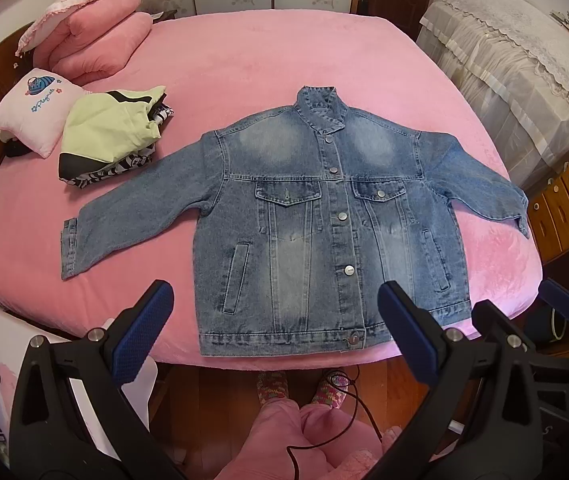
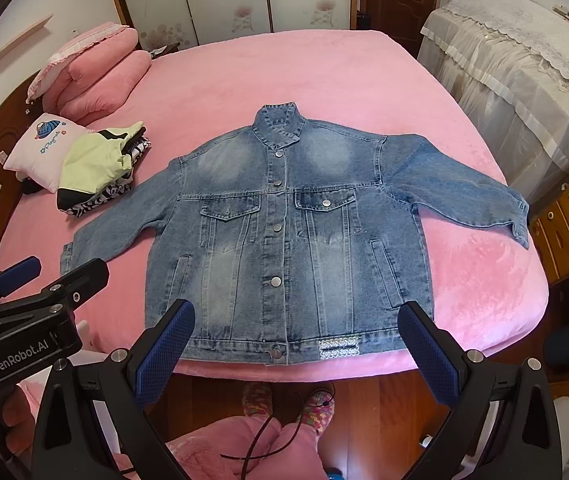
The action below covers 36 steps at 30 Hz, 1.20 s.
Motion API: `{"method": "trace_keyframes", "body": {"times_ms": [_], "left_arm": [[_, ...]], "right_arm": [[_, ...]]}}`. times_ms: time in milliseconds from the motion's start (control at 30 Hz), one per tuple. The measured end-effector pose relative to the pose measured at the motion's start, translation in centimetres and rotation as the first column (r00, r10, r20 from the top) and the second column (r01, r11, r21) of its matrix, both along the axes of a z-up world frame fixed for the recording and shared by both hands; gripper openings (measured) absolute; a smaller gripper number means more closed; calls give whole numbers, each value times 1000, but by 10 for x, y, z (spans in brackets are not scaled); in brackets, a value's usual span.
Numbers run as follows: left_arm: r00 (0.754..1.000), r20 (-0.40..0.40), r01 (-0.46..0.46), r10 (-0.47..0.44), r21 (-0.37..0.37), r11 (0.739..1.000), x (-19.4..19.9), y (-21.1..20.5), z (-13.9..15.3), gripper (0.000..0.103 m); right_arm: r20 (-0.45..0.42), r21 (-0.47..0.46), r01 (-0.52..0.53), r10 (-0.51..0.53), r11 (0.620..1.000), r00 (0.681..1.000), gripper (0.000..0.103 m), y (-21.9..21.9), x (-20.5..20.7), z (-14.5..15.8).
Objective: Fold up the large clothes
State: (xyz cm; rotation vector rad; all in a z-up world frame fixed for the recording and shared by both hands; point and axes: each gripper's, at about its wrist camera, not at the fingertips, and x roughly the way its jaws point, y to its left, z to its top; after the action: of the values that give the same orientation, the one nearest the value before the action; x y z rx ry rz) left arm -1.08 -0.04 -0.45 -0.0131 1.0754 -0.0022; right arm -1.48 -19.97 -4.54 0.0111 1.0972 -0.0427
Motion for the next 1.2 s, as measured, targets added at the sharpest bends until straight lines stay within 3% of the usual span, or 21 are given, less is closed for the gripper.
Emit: {"method": "trace_keyframes", "body": {"times_ms": [1200], "left_arm": [[1000, -24, -10, 10, -3, 1000, -4, -10, 3, 101]], "right_arm": [[-18, 9, 4, -4, 1000, 1000, 103, -16, 0, -3]]}}
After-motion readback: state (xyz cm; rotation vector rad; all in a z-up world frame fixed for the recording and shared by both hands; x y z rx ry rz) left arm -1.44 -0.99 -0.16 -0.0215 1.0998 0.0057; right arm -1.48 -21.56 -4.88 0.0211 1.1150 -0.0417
